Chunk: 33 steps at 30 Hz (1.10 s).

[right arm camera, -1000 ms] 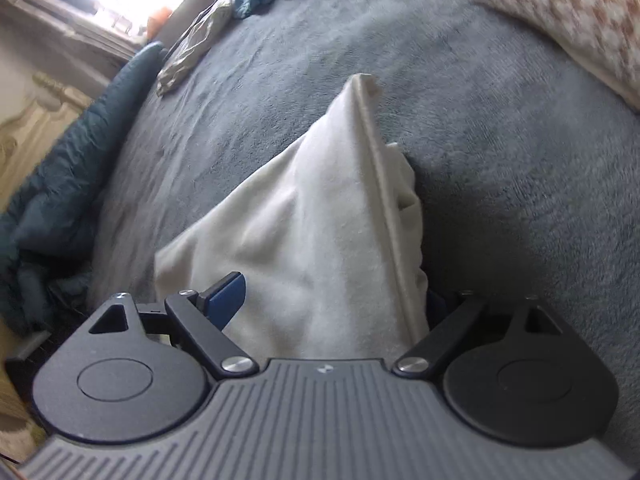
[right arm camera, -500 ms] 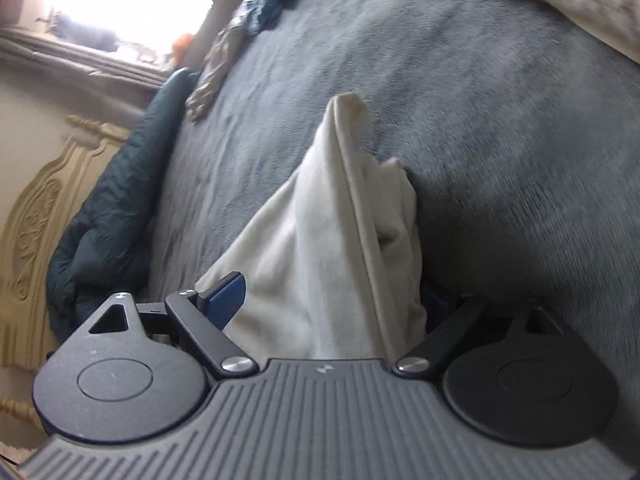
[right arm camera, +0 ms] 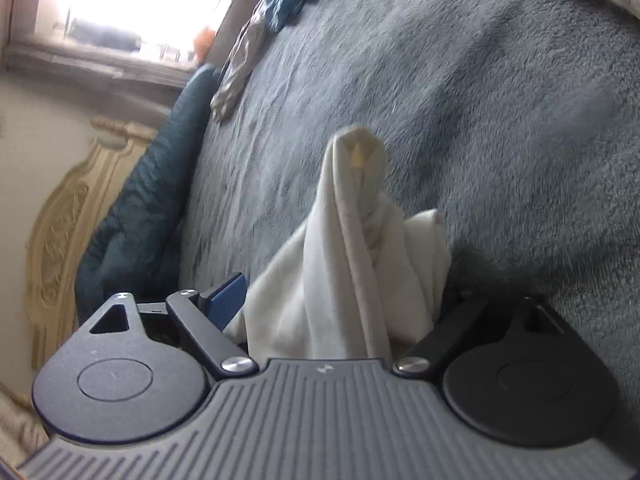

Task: Fold clothes
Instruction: 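Close the left tool on the sweatshirt edge beside the right tool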

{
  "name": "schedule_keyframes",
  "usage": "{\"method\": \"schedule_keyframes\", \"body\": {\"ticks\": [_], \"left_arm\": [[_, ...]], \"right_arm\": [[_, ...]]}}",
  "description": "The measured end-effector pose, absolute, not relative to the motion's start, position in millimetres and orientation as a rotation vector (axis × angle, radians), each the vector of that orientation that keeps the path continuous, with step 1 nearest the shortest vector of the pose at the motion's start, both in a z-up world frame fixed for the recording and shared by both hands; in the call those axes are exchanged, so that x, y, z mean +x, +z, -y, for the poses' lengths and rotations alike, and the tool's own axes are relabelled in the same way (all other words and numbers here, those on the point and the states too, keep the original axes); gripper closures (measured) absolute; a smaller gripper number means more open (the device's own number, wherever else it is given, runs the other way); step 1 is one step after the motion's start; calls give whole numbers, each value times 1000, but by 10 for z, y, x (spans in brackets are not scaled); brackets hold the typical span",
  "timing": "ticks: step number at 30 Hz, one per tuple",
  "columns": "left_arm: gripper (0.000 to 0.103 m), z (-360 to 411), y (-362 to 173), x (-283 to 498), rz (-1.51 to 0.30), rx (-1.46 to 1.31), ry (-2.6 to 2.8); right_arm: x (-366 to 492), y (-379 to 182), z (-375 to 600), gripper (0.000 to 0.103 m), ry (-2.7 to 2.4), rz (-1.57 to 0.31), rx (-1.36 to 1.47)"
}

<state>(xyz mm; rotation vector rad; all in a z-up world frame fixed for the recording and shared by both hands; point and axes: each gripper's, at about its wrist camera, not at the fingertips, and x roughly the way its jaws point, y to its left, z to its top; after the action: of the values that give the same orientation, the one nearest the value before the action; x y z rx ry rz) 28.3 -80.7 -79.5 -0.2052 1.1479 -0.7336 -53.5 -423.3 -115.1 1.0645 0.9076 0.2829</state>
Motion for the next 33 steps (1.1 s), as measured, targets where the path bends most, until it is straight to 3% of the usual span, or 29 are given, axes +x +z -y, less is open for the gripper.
{"method": "schedule_keyframes", "body": {"ticks": [5, 10, 12, 15, 22, 33], "left_arm": [[22, 727, -870, 385, -1192, -337, -789], [32, 902, -939, 555, -1184, -359, -800], [34, 957, -915, 537, -1186, -329, -798], [43, 1030, -837, 483, -1198, -256, -790], [76, 1057, -690, 437, -1242, -262, -715], [84, 1007, -3, 23, -1191, -228, -671]], "right_arm": [[-561, -1193, 4261, 35, 302, -986, 1096], [-343, -1251, 4225, 37, 301, -962, 1100], [-344, -1221, 4190, 53, 289, -973, 1061], [-404, -1172, 4187, 68, 262, -989, 1045], [-445, -927, 4040, 77, 275, -968, 907], [-771, -296, 3918, 79, 318, -924, 849]]}}
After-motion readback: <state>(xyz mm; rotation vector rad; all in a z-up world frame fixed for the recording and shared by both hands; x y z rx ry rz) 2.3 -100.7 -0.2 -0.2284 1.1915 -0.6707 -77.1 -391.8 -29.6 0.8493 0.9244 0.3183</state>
